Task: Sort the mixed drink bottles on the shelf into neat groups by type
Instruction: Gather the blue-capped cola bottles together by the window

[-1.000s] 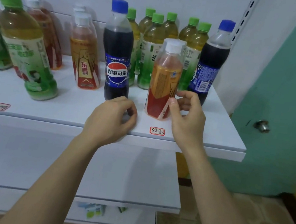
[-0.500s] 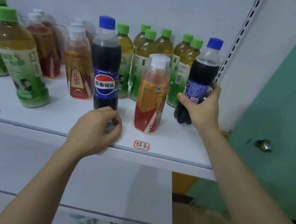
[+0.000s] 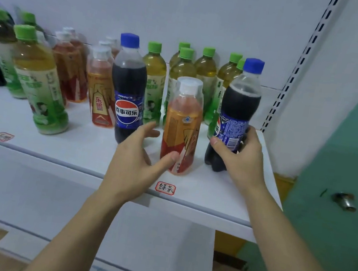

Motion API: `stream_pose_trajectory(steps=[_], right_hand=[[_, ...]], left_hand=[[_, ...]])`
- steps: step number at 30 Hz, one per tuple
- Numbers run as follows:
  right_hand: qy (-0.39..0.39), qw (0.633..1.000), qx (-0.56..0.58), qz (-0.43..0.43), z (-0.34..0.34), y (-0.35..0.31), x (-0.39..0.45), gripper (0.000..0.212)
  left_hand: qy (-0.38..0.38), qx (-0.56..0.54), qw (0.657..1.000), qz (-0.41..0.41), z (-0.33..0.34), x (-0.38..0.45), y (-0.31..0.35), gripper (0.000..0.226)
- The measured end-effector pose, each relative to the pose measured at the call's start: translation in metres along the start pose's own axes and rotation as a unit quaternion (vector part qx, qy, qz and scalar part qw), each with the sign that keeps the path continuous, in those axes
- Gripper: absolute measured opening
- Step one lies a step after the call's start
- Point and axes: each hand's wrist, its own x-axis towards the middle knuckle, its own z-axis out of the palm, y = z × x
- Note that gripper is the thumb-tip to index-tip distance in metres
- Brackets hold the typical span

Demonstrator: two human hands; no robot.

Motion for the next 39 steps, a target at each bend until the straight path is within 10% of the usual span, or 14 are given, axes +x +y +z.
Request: stream_pose_trajectory(steps=[26, 32, 39], right_hand=[[-0.007, 0.999, 0.003, -0.049, 0.0, -0.026, -0.017, 0.072], [-0.008, 0.988, 0.128, -0.082, 0.01, -0.076, -0.062, 0.066], [-0.11, 0.974, 0.182, -0.083, 0.066, -0.115, -0.089, 0.064]], left_hand=[[-0.016, 0.037, 0.998, -0.054, -0.003, -0.005, -0.003, 0.087], [0.045, -0.104, 0.993, 0.032, -0.028, -0.049, 0.003, 0.05], [-0.028, -0.132, 0.985, 0.11, -0.057, -0.056, 0.0, 0.077]])
